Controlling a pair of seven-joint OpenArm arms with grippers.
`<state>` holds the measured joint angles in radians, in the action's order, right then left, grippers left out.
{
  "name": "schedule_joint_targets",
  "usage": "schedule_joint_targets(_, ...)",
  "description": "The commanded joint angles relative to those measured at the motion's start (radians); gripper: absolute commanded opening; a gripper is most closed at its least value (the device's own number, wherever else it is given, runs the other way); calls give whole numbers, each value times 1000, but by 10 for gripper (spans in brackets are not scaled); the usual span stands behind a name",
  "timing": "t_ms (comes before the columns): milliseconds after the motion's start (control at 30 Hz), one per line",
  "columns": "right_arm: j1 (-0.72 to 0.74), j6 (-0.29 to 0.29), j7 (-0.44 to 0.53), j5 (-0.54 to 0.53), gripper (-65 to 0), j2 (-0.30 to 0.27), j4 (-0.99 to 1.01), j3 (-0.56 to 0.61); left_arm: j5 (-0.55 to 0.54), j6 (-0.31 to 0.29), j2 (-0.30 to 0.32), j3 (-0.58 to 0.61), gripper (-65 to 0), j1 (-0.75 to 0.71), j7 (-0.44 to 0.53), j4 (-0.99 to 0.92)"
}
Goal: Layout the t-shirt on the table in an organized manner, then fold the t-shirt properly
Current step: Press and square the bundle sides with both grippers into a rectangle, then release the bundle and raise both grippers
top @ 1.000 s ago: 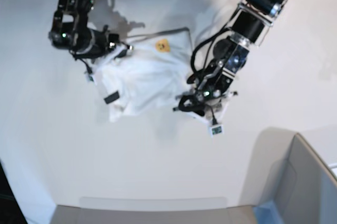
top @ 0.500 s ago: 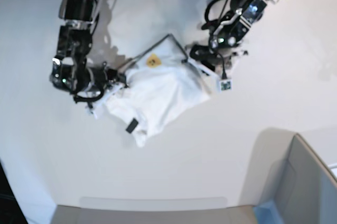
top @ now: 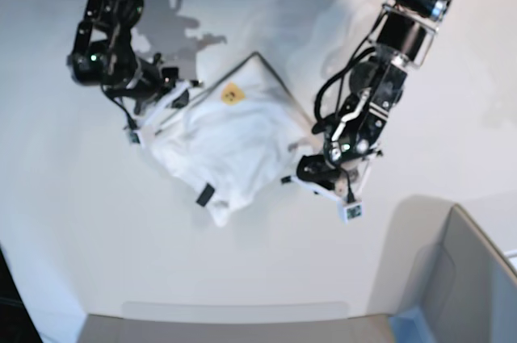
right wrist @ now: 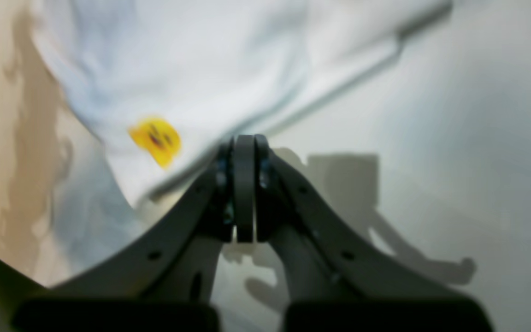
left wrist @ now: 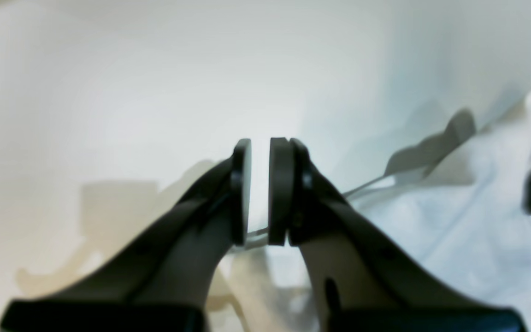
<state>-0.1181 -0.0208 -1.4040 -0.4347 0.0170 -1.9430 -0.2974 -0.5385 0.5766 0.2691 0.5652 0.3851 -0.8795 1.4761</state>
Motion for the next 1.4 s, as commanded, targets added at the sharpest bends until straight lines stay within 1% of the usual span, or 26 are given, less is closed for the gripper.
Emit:
schedule_joint_targets(0,2,2,8,-8,-650,-5,-17,-27,14,1,0,5,-586,30,26,-13)
schedule_joint_targets(133,-1,2,8,-8,-650,-10,41,-62,14,-50,-12,54,-586,42,67,-107)
schedule_joint_targets(167,16,2,8,-8,-650,-24,72,-58,14,-60,-20,69,-586,42,72,-124)
schedule_joint_targets(300,114,2,8,-8,-650,-35,248,-55,14,-66,-27,83,-586,27,70,-150)
schedule_joint_targets(367,169,2,8,-8,-650,-35,331,-53,14,-66,-24,75,-586,-16,61,-122)
schedule_joint_targets(433,212,2,38,-8,-650,-35,397,-49,14,-66,-9,75,-586,-54,59,-73)
schedule_joint_targets(567,291,8,117,10,-650,-36,525,56,10,-63,45,74,-586,-171,58,61)
schedule_joint_targets(633,328,38,148,44,-650,-30,583,105,10,-60,72,72,-586,-226,58,122)
schedule_joint_targets(700,352,52,188,55,-650,-27,626,159,10,-60,86,65,-586,-275,58,176)
schedule_joint_targets(800,377,58,236,55,-650,-27,661,244,14,-60,92,-3,-586,-341,58,242)
schedule_joint_targets(867,378,60,249,53,-650,-24,653,269,14,-59,92,-66,-586,-364,58,260)
schedule_joint_targets(967,374,63,254,61,-650,-9,610,251,13,-59,89,-202,-586,-367,58,268)
schedule_joint_targets(1033,349,92,254,61,-650,-12,523,218,10,-57,85,-307,-586,-367,58,288)
schedule_joint_targets(1100,311,112,254,55,-650,-16,408,186,10,-57,49,-403,-586,-369,59,349)
schedule_joint_targets(1167,269,115,252,58,-650,-35,271,145,8,-57,11,-477,-586,-371,59,429)
schedule_joint_targets(1267,206,120,246,61,-650,-65,98,97,5,-65,-40,-483,-586,-372,55,533)
schedule_joint_targets(1300,182,120,246,61,-650,-82,55,76,5,-66,-58,-446,-585,-371,36,547)
schedule_joint_targets(1367,134,120,246,61,-650,-104,3,33,7,-66,-74,-322,-585,-364,-27,538)
